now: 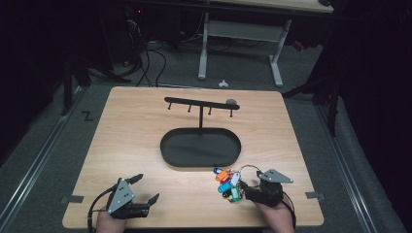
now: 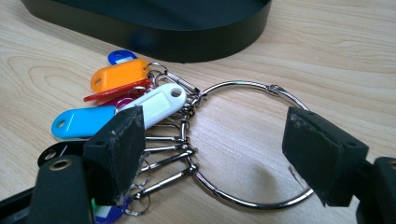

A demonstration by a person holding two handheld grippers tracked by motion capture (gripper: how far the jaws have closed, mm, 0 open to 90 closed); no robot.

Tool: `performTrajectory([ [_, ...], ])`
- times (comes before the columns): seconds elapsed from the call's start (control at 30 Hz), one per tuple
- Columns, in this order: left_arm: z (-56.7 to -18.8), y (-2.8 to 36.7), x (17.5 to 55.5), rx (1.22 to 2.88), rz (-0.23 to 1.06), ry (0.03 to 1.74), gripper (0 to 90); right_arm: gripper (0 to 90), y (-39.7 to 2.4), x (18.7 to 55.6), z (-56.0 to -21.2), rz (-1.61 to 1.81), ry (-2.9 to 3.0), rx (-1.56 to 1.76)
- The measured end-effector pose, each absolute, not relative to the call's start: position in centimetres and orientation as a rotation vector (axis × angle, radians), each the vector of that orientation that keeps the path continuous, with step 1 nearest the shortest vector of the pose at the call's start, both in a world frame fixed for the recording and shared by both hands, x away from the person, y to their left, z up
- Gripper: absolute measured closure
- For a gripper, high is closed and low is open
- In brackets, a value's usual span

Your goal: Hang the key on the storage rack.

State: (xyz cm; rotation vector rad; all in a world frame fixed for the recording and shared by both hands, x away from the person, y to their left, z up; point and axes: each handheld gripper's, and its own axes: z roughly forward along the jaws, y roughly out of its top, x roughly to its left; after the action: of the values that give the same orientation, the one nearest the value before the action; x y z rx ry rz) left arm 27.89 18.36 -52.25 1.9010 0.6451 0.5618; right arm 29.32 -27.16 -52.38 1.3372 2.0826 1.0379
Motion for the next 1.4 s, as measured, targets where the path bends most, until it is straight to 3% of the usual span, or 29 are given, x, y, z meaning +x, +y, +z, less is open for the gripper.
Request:
performTrajectory([
  [1.03,-52.2,18.6,27.8,1.889,0.562,0.653,15.0,17.5,-27.7,29.9,-51.9,1.007,2.06,1.369],
  [1.4,-52.2,17.8,28.3,1.9,0.559,0.636,15.0,25.4,-29.1,29.7,-51.7,0.93,2.158,1.342],
])
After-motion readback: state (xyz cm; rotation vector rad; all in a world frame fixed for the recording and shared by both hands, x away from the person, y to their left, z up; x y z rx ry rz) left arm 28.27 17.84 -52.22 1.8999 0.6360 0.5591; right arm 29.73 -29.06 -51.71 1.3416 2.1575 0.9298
